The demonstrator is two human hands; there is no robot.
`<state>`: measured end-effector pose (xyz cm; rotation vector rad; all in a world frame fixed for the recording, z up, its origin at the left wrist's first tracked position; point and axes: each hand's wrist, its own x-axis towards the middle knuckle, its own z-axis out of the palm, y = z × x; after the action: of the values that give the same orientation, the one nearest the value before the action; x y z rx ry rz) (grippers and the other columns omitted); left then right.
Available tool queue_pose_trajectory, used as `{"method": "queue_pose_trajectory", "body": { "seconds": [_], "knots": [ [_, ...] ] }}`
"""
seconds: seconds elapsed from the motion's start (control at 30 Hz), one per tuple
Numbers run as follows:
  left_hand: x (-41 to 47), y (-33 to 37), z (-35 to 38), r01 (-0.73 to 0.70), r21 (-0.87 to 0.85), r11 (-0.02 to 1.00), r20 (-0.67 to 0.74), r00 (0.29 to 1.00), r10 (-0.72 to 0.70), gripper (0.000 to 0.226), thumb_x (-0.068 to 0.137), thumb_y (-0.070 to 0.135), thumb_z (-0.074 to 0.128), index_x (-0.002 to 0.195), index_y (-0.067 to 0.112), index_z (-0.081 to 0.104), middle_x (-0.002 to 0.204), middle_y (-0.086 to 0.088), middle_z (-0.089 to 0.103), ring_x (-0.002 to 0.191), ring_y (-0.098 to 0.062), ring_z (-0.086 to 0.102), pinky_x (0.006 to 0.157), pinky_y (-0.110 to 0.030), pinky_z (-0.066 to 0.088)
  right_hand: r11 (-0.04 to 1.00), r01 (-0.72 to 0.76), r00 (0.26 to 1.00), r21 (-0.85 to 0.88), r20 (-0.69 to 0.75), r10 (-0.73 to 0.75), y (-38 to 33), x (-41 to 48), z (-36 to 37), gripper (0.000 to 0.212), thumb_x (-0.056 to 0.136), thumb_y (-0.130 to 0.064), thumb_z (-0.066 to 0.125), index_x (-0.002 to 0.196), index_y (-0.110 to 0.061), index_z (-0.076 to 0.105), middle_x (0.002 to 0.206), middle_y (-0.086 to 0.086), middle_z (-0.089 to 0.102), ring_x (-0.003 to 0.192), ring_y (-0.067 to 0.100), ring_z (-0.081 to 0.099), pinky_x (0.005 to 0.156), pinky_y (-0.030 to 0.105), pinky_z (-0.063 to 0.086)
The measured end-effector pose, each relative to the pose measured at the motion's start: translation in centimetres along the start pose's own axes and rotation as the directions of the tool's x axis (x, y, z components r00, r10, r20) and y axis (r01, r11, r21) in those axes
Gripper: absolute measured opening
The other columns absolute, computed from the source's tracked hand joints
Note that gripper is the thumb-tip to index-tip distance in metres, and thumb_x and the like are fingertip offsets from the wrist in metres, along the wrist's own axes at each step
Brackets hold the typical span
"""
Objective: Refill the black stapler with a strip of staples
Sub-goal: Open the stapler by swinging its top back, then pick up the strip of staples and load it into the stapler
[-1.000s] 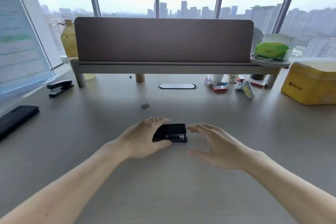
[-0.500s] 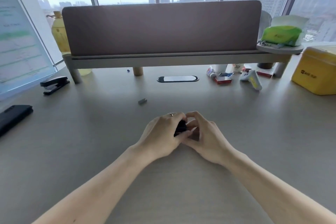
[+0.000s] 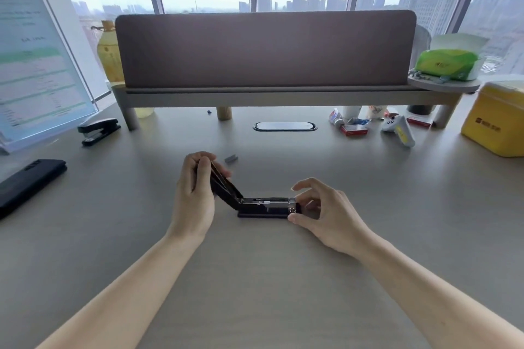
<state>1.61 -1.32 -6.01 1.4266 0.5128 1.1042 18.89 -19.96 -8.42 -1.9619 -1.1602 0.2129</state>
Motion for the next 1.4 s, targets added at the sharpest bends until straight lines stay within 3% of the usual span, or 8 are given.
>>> {"method": "queue_pose_trajectory", "body": {
  "seconds": [0.17,0.27,0.4,0.5,0.73,1.07,1.2,1.4],
  "knots": [
    [0.1,-1.1,-3.3,0.221,-0.057,0.974,-0.086,0.971,-0.225,0.04,0.107,0.006,0.031,0.084,0.014,0.062,0.085,-0.008,0.065,0.098,-0.037,0.066,0.087,-0.047,0.057,1.0,0.007,1.0,-0.007,0.001,-0.007,0.1,0.1,0.0,0.044,0.078,-0.031,0.09,0.115,-0.036,0.067,0.095,-0.015,0.079,0.085,0.002,0.071,0.086,0.017,0.055],
    [0.8,-1.8,-5.0,0.168,0.259,0.951,-0.05,0.986,-0.161,0.039,0.097,0.011,0.035,0.077,0.019,0.068,0.088,-0.004,0.069,0.098,-0.037,0.064,0.086,-0.04,0.052,1.0,0.006,1.0,-0.009,-0.002,-0.006,0.1,0.2,0.0,0.043,0.077,-0.029,0.091,0.113,-0.036,0.068,0.094,-0.016,0.079,0.086,0.001,0.072,0.082,0.01,0.051],
    [1.3,0.2,-6.2,-0.455,0.785,0.42,0.408,0.89,0.203,0.027,0.094,0.012,0.044,0.095,0.02,0.069,0.096,0.004,0.071,0.093,-0.024,0.066,0.083,-0.025,0.046,1.0,0.004,1.0,-0.012,-0.001,-0.004,0.0,0.2,-0.1,0.042,0.077,-0.028,0.091,0.112,-0.036,0.069,0.094,-0.016,0.08,0.086,-0.001,0.072,0.078,0.003,0.047],
    [1.0,1.5,-5.3,-0.656,0.73,0.192,0.658,0.75,0.064,0.025,0.099,0.037,0.052,0.114,0.026,0.068,0.107,0.009,0.074,0.102,-0.019,0.067,0.092,-0.03,0.046,1.0,0.006,1.0,-0.011,-0.001,-0.006,0.0,0.2,-0.1,0.044,0.076,-0.028,0.092,0.113,-0.036,0.069,0.093,-0.015,0.08,0.086,-0.001,0.072,0.078,0.004,0.048],
    [0.4,0.2,-5.4,-0.552,0.706,0.443,0.625,0.78,-0.023,0.021,0.095,0.04,0.066,0.116,0.038,0.066,0.105,0.02,0.072,0.097,-0.009,0.067,0.09,-0.033,0.052,1.0,0.002,1.0,0.003,0.0,-0.002,0.0,0.1,-0.2,0.043,0.076,-0.025,0.092,0.113,-0.033,0.07,0.09,-0.016,0.079,0.086,-0.004,0.07,0.075,0.001,0.045],
    [3.4,1.8,-3.5,-0.403,0.764,0.504,0.495,0.867,-0.058,0.032,0.096,0.047,0.063,0.12,0.026,0.069,0.117,0.015,0.073,0.108,-0.004,0.067,0.098,-0.031,0.051,0.994,0.057,0.995,-0.088,0.089,-0.049,-0.1,0.8,-2.2,0.053,0.073,-0.048,0.076,0.123,-0.041,0.062,0.12,-0.024,0.071,0.109,0.002,0.067,0.092,0.024,0.055],
    [8.0,0.9,-1.5,-0.301,0.851,0.431,0.392,0.909,-0.14,0.033,0.095,0.039,0.069,0.121,0.018,0.07,0.121,0.004,0.073,0.111,-0.018,0.068,0.095,-0.033,0.05,0.986,-0.004,0.996,-0.169,0.088,0.019,0.5,3.6,-4.0,0.03,0.092,-0.015,0.067,0.117,-0.032,0.068,0.109,-0.022,0.068,0.1,0.0,0.063,0.079,0.007,0.044],
    [12.3,-2.6,1.3,-0.19,0.928,0.321,0.278,0.927,-0.254,0.052,0.089,0.036,0.076,0.134,0.013,0.062,0.134,-0.005,0.067,0.122,-0.029,0.062,0.102,-0.039,0.049,0.951,0.106,0.993,-0.291,0.072,-0.088,1.9,6.1,-0.5,0.024,0.095,-0.017,0.067,0.118,-0.022,0.071,0.104,-0.014,0.06,0.087,-0.001,0.048,0.079,0.018,0.034]
  ]
}}
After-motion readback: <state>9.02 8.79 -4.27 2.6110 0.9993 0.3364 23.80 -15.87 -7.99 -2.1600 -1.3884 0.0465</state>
